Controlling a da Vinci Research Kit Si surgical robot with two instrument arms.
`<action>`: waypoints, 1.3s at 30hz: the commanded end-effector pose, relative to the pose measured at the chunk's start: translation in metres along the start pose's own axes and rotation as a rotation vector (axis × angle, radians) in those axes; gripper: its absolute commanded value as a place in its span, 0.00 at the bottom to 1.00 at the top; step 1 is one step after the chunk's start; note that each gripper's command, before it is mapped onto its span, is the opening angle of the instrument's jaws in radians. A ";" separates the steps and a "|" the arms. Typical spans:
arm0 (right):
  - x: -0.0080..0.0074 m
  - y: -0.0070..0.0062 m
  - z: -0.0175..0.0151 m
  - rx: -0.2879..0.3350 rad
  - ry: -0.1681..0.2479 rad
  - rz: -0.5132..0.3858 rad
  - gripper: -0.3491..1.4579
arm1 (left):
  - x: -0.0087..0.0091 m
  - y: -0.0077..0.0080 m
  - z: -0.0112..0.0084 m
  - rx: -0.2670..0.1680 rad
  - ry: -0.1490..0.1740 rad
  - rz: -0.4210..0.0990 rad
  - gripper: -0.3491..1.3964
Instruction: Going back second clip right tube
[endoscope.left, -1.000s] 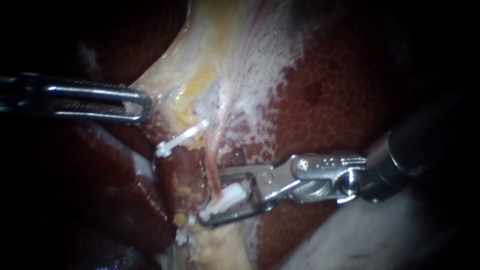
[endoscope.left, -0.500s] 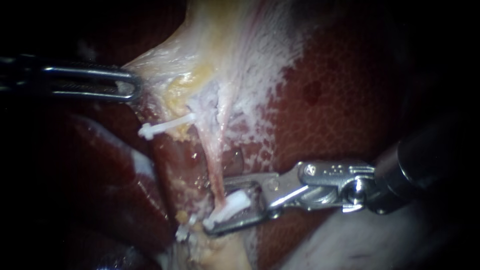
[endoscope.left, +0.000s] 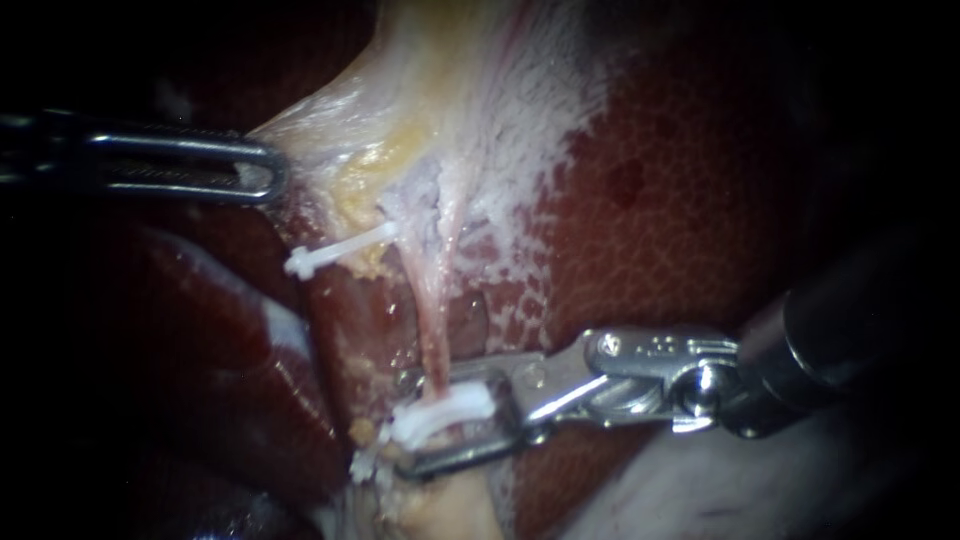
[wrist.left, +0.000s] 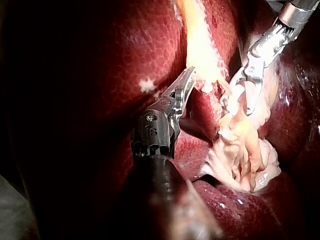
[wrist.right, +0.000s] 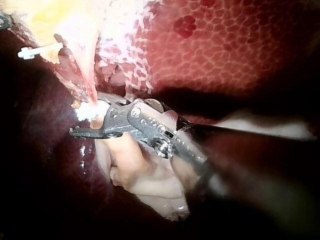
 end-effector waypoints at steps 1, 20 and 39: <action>-0.0001 0.0000 -0.0003 0.000 -0.001 -0.001 0.51 | 0.0000 0.0000 0.0000 0.000 0.000 0.000 0.00; -0.0018 0.0018 -0.0050 -0.047 0.011 -0.002 0.52 | 0.0002 -0.0005 -0.0001 -0.002 -0.001 0.001 0.00; 0.0010 0.0011 -0.0142 -0.132 0.036 -0.113 0.52 | 0.0006 -0.0010 0.0001 0.000 -0.004 0.002 0.00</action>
